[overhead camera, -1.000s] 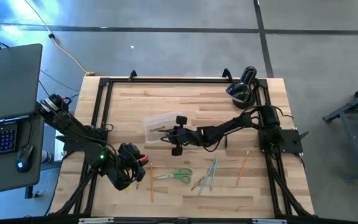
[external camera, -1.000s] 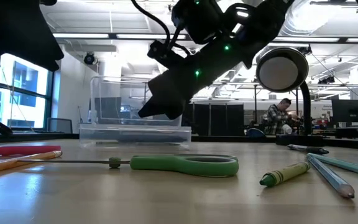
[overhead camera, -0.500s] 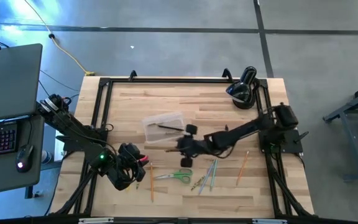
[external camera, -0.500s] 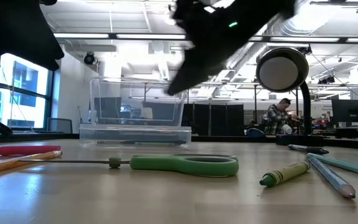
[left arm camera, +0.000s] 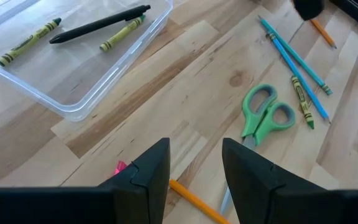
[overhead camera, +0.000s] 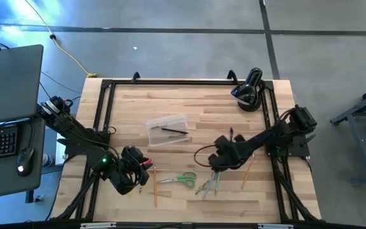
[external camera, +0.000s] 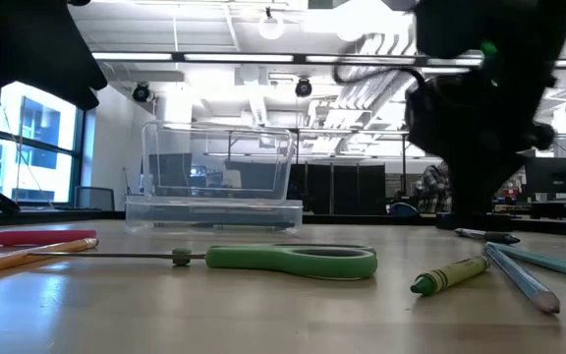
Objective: Pick & place school supplies into a supply box
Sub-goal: Put the transparent black pen into the supply box
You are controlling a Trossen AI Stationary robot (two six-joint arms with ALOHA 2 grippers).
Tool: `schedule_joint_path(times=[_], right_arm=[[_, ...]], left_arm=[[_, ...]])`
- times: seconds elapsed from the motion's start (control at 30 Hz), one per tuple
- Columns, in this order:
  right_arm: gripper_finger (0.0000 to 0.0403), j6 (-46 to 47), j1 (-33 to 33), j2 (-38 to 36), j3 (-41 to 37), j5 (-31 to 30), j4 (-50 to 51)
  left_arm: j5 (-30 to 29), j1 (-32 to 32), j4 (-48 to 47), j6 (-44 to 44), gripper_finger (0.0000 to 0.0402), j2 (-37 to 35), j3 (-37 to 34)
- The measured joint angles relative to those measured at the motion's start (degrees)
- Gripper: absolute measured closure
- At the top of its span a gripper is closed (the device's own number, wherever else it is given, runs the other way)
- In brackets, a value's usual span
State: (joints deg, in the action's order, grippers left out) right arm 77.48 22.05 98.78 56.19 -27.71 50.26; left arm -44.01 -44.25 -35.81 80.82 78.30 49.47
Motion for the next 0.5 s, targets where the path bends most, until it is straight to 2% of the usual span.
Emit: schedule_joint_path(times=[0.2, 0.5], right_arm=[[0.0306, 9.2, 0.1, 0.0, -3.5, 3.6, -1.2], [0.0306, 8.5, 0.1, -2.2, -2.8, 0.8, 0.8]], left_arm=[[0.0, 0.0, 0.0, 0.0, 0.0223, 0.0, 0.0], [0.0, 0.0, 0.0, 0.0, 0.0223, 0.0, 0.0]])
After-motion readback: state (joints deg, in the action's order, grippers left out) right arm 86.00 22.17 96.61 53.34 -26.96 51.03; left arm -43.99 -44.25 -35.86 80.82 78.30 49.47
